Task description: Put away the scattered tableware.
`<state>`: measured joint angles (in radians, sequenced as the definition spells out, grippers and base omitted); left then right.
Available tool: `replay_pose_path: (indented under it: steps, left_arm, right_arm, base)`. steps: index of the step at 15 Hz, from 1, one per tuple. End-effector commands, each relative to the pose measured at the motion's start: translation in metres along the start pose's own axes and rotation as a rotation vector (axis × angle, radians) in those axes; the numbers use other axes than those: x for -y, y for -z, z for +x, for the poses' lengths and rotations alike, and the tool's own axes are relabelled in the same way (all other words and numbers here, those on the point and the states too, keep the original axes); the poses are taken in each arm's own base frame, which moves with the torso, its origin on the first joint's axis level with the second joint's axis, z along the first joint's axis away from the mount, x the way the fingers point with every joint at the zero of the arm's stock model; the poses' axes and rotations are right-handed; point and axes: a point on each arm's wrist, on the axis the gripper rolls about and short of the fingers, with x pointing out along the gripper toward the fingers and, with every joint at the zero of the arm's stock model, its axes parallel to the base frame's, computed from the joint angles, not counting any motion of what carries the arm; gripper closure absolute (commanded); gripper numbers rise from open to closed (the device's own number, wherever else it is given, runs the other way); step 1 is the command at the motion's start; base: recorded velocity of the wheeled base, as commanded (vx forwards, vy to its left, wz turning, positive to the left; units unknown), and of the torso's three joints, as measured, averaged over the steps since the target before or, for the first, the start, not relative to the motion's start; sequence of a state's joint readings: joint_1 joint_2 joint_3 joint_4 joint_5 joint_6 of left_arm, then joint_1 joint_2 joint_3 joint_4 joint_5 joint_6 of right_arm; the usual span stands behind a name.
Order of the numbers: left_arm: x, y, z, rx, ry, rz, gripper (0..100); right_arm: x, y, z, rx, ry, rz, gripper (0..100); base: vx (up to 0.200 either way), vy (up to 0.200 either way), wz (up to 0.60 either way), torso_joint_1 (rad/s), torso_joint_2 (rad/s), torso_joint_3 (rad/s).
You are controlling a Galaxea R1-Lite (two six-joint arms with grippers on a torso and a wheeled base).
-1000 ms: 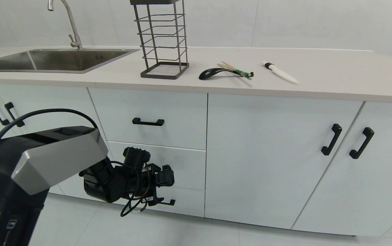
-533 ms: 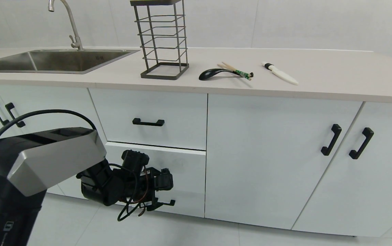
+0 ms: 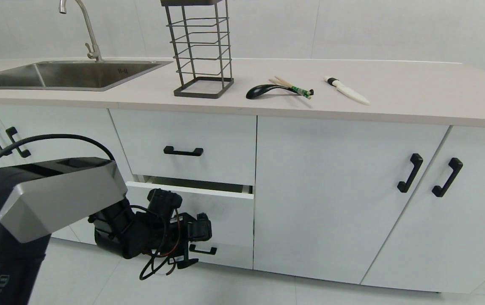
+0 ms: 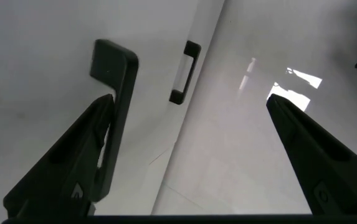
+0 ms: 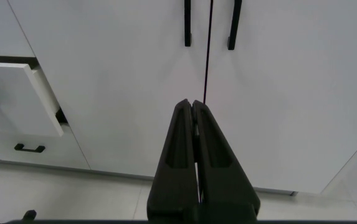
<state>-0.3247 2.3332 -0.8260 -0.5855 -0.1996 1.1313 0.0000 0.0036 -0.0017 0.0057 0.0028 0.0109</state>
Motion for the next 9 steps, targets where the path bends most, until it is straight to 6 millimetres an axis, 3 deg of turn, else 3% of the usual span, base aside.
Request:
replay_pose_path:
  steps: [1, 4, 6, 9]
  left_arm:
    - [-0.006, -0.011, -0.028, 0.029, -0.050, 0.015, 0]
    - [-0.011, -0.027, -0.073, 0.127, -0.080, 0.040, 0]
    - [-0.010, -0.053, -0.115, 0.266, -0.022, 0.081, 0]
    - [-0.017, -0.058, -0.151, 0.386, 0.064, 0.064, 0]
  right_arm:
    - [0.000, 0.000, 0.000, -0.002, 0.000, 0.000, 100]
    - [0.000, 0.000, 0.000, -0.002, 0.000, 0.000, 100]
    - [0.000, 0.000, 0.000, -0.002, 0.000, 0.000, 100]
    - [0.000, 0.000, 0.000, -0.002, 0.000, 0.000, 100]
  base:
    - [0.000, 0.000, 0.00, 0.000, 0.00, 0.000]
    - [0.000, 0.000, 0.00, 0.000, 0.00, 0.000]
    - [0.000, 0.000, 0.00, 0.000, 0.00, 0.000]
    - [0.000, 0.000, 0.00, 0.000, 0.00, 0.000]
